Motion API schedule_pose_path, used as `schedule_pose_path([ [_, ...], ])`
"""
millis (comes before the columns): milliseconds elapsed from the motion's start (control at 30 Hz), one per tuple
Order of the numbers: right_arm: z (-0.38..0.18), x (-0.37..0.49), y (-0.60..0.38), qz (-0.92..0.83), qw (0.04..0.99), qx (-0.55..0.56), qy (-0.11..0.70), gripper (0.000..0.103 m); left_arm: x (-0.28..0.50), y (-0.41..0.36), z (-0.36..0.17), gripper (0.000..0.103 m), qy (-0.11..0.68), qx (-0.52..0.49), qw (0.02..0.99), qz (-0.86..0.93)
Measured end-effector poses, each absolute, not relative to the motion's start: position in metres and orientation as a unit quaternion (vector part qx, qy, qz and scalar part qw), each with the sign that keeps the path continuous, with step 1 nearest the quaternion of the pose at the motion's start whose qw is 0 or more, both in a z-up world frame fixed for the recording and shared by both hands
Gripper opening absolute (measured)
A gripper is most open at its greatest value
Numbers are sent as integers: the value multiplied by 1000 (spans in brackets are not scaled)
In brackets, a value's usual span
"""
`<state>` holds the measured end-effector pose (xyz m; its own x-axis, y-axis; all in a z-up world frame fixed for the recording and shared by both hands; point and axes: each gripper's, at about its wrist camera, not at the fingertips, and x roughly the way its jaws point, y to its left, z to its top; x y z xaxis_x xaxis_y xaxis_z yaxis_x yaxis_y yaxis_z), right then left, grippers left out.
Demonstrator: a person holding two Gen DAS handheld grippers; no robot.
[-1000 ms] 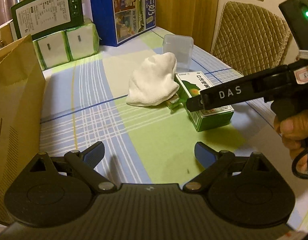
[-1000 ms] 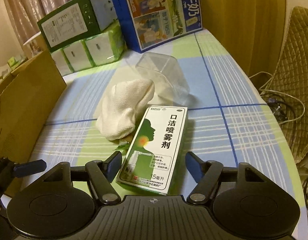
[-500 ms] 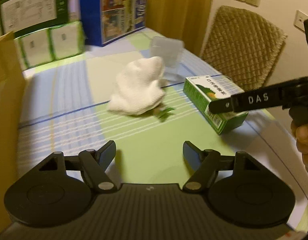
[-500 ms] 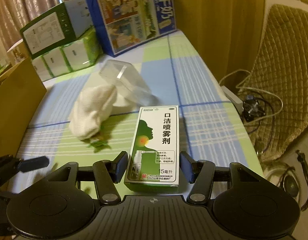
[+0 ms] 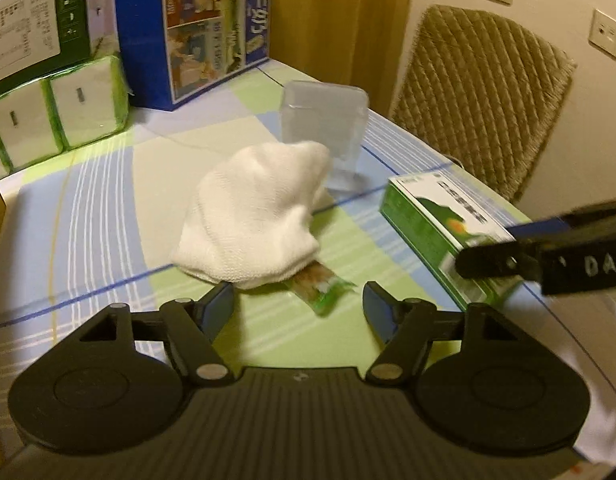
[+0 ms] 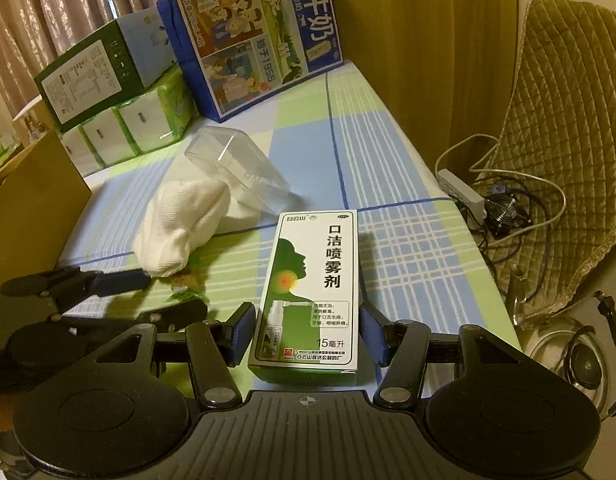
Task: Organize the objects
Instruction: 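Grasp the green spray box with the right gripper while the left reaches toward the candy, then grasp the green-wrapped candy with the left gripper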
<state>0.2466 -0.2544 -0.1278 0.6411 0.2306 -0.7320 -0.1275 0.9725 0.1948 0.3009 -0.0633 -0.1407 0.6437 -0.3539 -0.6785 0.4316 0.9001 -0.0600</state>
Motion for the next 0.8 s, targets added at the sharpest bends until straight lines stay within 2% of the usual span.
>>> schedule_pose_path([
  [133, -128, 247, -253, 99, 904, 60, 411, 54, 305, -66, -141, 66, 361, 49, 906, -214],
  [167, -128, 247, -253, 99, 904, 58, 411, 54, 305, -67, -141, 63, 359, 51, 907, -213],
  [233, -128, 247, -253, 99, 905, 57, 411, 54, 305, -70, -140, 48, 356, 55, 908, -214],
  [300, -129, 246, -252, 100, 905, 54, 410, 54, 304, -72, -139, 28, 355, 59, 908, -216],
  [367, -128, 246, -252, 103, 905, 52, 410, 54, 300, -71, -137, 22, 359, 58, 906, -217],
  [800, -125, 198, -218, 160, 889, 19, 429, 54, 202, -30, -110, 22, 382, 75, 901, -190],
])
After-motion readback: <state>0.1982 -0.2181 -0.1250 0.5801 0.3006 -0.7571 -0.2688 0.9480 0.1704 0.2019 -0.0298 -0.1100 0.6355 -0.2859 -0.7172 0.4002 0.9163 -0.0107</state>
